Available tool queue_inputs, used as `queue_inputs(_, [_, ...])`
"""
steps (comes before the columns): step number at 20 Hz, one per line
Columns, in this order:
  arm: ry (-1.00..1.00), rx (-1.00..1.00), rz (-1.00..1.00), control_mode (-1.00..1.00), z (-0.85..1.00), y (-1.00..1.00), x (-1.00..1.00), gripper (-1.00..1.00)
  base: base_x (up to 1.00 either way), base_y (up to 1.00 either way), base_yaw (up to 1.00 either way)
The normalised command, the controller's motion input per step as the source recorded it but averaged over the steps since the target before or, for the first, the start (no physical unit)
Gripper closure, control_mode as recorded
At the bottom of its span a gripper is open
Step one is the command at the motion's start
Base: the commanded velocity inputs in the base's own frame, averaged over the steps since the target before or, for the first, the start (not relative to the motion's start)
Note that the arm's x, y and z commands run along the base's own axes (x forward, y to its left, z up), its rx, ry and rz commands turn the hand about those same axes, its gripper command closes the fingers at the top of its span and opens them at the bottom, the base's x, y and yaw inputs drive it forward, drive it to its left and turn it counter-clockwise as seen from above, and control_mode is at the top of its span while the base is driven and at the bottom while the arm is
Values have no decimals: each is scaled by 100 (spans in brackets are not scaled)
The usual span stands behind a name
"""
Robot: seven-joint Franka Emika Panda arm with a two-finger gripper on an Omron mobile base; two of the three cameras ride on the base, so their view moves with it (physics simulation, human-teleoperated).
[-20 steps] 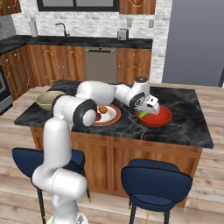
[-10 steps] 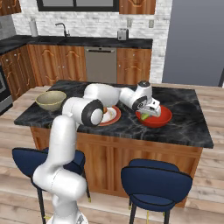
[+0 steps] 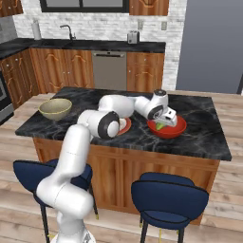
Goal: Take the fruits from the plate on the dining counter and place two fruits in each bowl.
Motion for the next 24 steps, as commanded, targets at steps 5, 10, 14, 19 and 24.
queue_inputs(5, [-1,0,0,-100,15,-3,-13,-100,0,0,0])
queue_inputs(10, [-1,0,0,-100,19,7,-13,-100,0,0,0])
queue_inputs(14, [-2,0,0,-100,45,65,-47,-100,0,0,0])
queue_inputs(19, [0,0,1,-100,33,99,-44,-100,0,0,0])
queue_inputs(24, [0,0,11,-100,4,100,-29,-100,0,0,0])
